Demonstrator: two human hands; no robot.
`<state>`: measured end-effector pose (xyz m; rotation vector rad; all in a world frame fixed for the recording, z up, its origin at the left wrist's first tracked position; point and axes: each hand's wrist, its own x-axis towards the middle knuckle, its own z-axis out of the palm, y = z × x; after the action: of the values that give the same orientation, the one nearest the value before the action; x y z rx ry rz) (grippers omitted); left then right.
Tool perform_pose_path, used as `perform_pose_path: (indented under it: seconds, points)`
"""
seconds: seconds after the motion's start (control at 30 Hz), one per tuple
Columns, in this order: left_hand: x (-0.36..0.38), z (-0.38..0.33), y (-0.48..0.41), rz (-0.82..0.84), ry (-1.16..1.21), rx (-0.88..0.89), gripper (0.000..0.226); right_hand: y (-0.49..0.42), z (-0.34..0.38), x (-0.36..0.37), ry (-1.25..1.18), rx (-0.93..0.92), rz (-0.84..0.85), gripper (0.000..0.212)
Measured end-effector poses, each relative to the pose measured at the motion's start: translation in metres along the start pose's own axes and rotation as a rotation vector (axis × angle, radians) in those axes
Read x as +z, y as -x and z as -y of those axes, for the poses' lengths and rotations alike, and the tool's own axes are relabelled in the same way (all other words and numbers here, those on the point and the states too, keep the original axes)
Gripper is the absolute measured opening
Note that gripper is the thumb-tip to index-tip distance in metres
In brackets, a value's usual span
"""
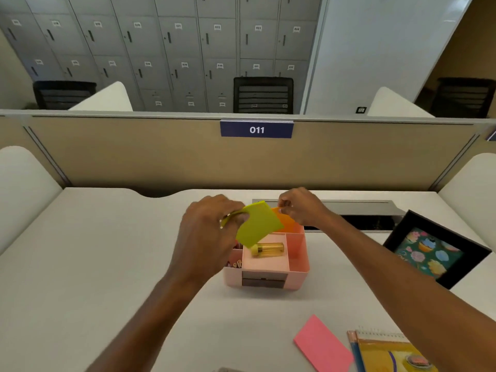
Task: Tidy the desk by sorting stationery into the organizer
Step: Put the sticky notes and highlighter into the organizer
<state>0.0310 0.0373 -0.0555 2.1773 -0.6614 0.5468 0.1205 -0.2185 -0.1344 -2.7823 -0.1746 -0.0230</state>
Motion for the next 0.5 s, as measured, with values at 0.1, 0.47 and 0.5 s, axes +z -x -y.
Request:
perform_pose_path:
  seconds: [0.1,0.47,0.5]
  points:
    - [0.023,0.007,-0.024,0.058,-0.049,0.022,0.015,-0.006,-0.002,0.013,-0.054,0.001,0.030,0.016]
    - [0.067,0.028,-0.072,0.220,-0.106,-0.088,0.022,-0.006,-0.031,0.023,-0.231,-0.012,0.084,0.009]
    - [0.070,0.030,-0.073,0.234,-0.114,-0.093,0.023,-0.005,-0.033,0.022,-0.258,-0.007,0.079,0.008]
